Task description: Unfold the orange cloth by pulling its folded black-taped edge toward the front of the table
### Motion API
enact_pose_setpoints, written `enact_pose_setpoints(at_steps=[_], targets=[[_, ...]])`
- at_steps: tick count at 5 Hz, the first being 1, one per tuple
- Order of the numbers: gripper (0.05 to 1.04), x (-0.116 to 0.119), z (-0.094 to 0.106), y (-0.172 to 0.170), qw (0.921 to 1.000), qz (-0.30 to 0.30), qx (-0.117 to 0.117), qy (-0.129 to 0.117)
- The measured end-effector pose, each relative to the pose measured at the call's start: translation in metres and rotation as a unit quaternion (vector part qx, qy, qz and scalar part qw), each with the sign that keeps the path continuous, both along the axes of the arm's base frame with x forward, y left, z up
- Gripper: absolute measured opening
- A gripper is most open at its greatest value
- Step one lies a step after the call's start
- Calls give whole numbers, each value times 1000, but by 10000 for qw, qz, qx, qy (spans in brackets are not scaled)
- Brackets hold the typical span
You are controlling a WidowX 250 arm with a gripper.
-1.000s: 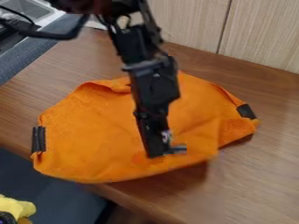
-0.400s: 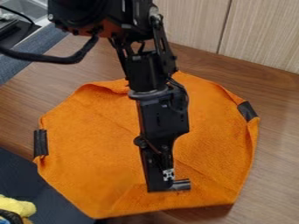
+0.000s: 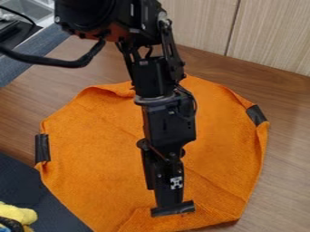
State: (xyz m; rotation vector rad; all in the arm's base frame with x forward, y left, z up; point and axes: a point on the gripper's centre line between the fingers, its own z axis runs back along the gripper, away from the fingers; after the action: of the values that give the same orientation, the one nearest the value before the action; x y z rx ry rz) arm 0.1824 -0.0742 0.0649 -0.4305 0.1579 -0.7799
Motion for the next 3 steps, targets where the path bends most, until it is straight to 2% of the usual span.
enact_pose_setpoints(at_steps=[1,2,3], targets=[[1002,1,1,1,10000,22,7,-11],[1003,5,3,3,9999,84,58,-24],[1000,9,12,6,9996,208,125,-162]])
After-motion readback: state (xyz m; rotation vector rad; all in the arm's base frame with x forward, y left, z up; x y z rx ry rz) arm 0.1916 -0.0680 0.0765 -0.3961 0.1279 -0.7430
